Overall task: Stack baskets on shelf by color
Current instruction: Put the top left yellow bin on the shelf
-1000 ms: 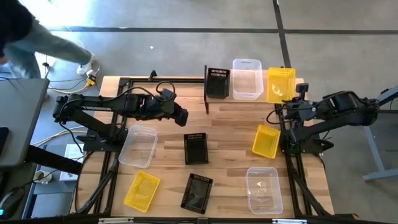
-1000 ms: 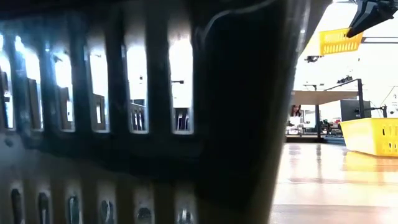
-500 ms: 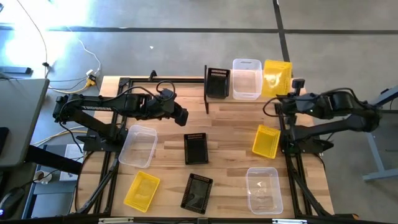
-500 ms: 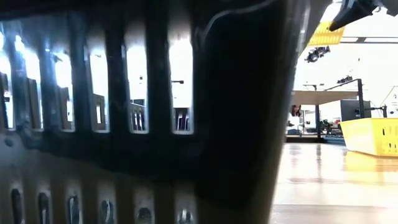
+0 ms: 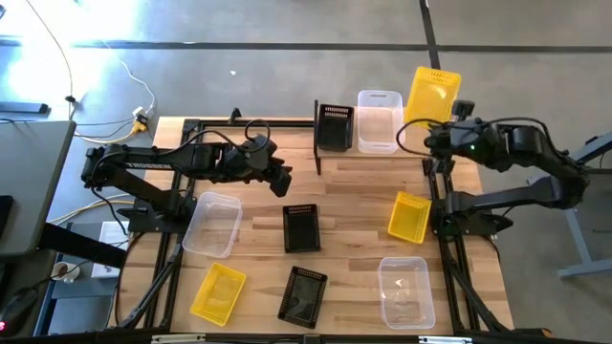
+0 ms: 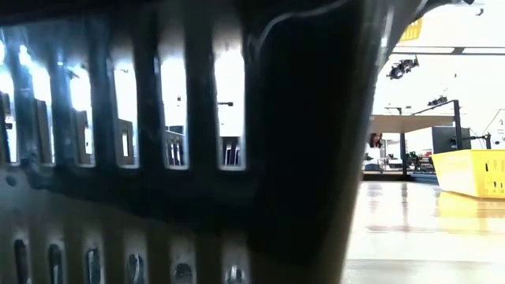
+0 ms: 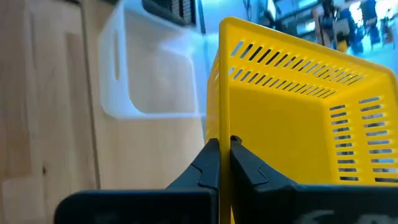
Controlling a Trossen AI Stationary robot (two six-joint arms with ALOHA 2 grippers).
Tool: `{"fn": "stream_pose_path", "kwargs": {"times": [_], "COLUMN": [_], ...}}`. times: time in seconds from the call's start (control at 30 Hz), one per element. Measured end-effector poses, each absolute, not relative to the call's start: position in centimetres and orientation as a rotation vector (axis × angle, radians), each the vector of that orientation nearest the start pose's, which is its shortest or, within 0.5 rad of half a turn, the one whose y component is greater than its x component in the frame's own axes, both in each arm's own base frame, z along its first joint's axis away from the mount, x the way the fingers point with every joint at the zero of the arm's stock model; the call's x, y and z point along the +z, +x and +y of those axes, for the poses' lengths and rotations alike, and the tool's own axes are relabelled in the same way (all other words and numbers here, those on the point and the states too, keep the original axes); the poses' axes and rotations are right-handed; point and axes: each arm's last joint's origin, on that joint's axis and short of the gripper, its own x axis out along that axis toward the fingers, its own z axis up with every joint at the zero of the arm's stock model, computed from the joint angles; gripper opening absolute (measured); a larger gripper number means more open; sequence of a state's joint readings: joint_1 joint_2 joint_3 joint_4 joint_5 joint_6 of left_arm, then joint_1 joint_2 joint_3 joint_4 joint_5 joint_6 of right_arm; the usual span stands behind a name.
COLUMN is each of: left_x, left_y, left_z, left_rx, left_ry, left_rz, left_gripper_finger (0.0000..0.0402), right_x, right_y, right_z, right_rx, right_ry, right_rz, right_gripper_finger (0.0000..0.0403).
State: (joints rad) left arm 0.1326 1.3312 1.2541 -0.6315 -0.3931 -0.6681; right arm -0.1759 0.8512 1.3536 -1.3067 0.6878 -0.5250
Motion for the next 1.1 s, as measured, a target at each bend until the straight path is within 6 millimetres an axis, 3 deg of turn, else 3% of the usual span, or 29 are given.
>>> {"fn": "stream_pose_path", "kwargs": {"times": [0.23,0.53,0.83,1.1], "left_x": [33.9,33.9,33.9,34.0], "left_y": [27.4,27.4,27.4,27.4], "left_z": [4.8,4.8,4.8,4.8], "left_rx": [0.698,0.694,0.697,0.699], "left_ry": [-0.471,-0.459,-0.465,-0.465], "left_rz": [0.534,0.538,0.535,0.534], "left_gripper_finger": [0.0161,0.0161,0.0161,0.0161], "right_x": [39.6,37.3,33.6,30.9], "right_y": [8.2,7.6,7.2,7.5], "right_z": [-4.1,-4.3,-4.5,-5.5], "right_rx": [-0.488,-0.389,-0.295,-0.320], "right_ry": [-0.594,-0.517,-0.481,-0.492], "right_rz": [1.125,1.123,1.175,1.223], "right_gripper_finger": [0.0000,0.0000,0.0000,0.0000]}}
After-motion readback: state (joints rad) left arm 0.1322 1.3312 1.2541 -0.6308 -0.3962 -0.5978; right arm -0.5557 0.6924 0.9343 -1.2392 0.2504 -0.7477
